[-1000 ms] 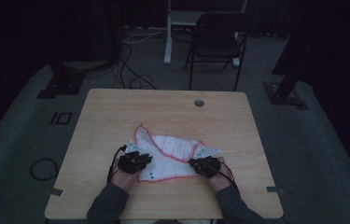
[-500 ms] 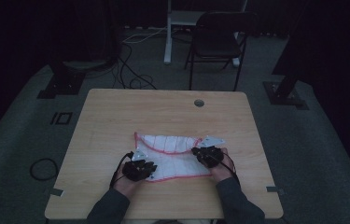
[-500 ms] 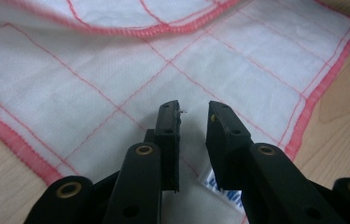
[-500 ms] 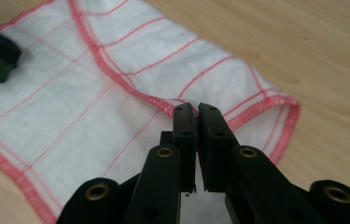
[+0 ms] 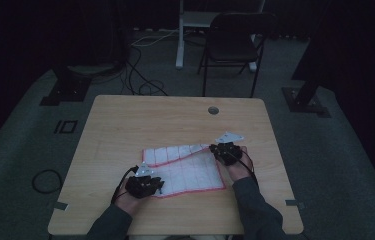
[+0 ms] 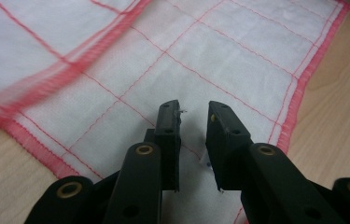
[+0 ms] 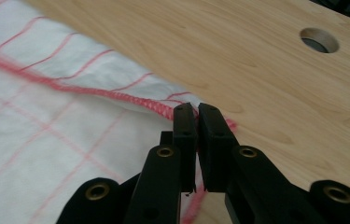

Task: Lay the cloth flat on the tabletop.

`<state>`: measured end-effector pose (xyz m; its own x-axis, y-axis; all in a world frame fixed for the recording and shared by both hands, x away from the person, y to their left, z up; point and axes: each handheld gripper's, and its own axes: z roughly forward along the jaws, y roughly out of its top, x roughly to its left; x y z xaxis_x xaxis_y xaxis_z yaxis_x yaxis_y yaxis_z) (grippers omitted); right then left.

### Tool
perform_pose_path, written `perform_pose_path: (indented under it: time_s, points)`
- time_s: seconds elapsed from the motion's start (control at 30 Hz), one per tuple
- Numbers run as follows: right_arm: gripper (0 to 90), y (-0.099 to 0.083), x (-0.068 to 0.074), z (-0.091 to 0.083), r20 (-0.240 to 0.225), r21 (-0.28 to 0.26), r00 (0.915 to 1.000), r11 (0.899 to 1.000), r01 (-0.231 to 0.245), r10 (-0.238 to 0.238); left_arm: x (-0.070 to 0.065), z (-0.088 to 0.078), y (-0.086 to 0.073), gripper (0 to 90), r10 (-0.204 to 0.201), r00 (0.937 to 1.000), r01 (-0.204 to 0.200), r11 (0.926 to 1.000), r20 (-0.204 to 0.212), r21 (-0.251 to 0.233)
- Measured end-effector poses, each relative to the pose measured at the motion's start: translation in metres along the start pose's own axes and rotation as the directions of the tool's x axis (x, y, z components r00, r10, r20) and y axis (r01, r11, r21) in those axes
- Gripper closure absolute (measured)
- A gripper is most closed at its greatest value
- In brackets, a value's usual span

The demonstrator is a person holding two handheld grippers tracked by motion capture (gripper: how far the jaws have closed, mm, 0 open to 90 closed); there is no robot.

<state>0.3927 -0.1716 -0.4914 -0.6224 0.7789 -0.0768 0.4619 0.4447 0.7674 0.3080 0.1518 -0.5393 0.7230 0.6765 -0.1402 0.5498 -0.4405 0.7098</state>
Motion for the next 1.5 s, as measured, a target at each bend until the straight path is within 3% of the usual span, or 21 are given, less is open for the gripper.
perform_pose_path:
  time_s: [0.3, 0.7, 0.77, 1.0, 1.1, 1.27, 1.5]
  points:
    - [86.8, 0.006, -0.020, 0.008, 0.045, 0.009, 0.9984, 0.999, -0.033, 0.033, 0.001, -0.009, -0.008, 75.9, 0.034, 0.9987, -0.034, 0.9993, 0.038, 0.016]
    - [86.9, 0.016, -0.030, 0.005, 0.078, 0.005, 0.9960, 0.999, -0.046, 0.045, 0.016, -0.020, -0.014, 80.1, 0.052, 0.9944, -0.056, 0.9977, 0.092, 0.039]
    - [86.8, 0.015, -0.031, 0.007, 0.081, 0.010, 0.9952, 0.998, -0.056, 0.055, 0.017, -0.021, -0.013, 80.1, 0.046, 0.9949, -0.050, 0.9978, 0.089, 0.043]
    - [76.7, 0.012, -0.030, 0.009, 0.100, 0.009, 0.9923, 0.997, -0.074, 0.073, 0.015, -0.020, -0.008, 75.4, 0.056, 0.9983, -0.057, 0.9978, 0.013, 0.034]
    - [75.7, 0.012, -0.028, 0.006, 0.086, -0.002, 0.9936, 0.997, -0.074, 0.074, 0.015, -0.019, -0.003, 71.4, 0.055, 0.9985, -0.055, 0.9983, 0.003, 0.020]
    - [75.8, 0.011, -0.023, 0.003, 0.072, -0.005, 0.9954, 0.998, -0.062, 0.062, 0.013, -0.008, 0.007, 65.6, 0.064, 0.9980, -0.064, 0.9972, -0.001, 0.038]
    - [76.1, 0.001, -0.006, 0.002, 0.013, 0.002, 0.9994, 1.000, -0.031, 0.031, 0.008, 0.000, 0.015, 60.8, 0.111, 0.9936, -0.111, 0.9938, -0.019, 0.007]
